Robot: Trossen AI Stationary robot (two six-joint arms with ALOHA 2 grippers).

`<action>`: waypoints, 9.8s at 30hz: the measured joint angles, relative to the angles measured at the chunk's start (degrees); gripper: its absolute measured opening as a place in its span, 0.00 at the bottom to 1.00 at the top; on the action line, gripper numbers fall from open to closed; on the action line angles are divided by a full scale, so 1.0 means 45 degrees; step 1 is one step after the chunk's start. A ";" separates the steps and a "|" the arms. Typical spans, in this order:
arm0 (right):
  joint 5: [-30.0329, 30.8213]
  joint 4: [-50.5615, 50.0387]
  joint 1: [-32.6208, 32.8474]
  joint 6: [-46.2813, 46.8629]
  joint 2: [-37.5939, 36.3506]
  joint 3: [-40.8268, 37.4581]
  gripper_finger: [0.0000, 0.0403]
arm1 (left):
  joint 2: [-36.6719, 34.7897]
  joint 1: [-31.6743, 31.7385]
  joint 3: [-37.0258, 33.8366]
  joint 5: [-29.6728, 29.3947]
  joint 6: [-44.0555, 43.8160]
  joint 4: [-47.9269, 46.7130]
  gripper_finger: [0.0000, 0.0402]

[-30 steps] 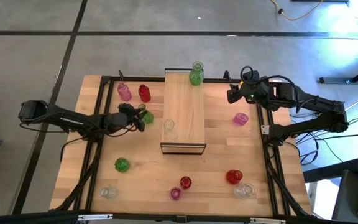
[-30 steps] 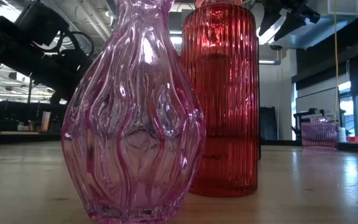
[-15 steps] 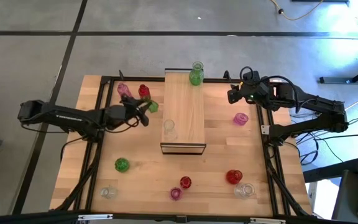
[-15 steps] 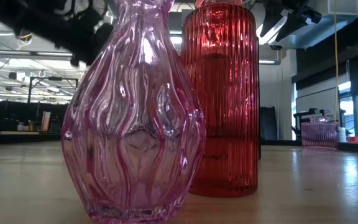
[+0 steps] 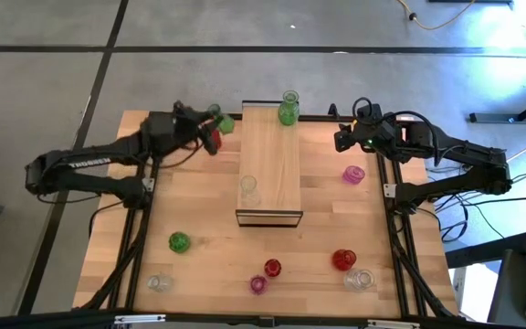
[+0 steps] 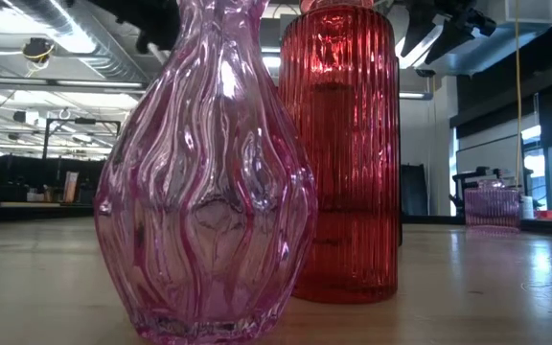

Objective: Sort vases onto shelf
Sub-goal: Put the top green vase on the shelf, then put the top right pink vase on the shelf

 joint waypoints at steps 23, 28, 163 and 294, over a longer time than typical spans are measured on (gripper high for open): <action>-0.0149 -0.0068 0.0004 0.0350 0.0000 0.0000 0.65 | 0.7035 0.2634 0.5706 0.4932 0.0270 -0.1462 0.26; -0.0154 -0.0070 0.0004 0.0374 0.0000 -0.0005 0.65 | 0.7702 0.2202 0.5706 0.4194 0.0182 -0.0896 0.26; -0.1601 -0.0534 0.0014 0.0340 -0.0002 -0.0005 0.65 | 0.8952 0.1198 0.5696 0.1286 -0.1279 0.0243 0.36; -0.4257 0.3893 0.1078 0.3935 -0.2713 -1.0895 0.70 | 0.0817 -0.7617 0.4161 0.3103 -0.9727 -1.4586 0.36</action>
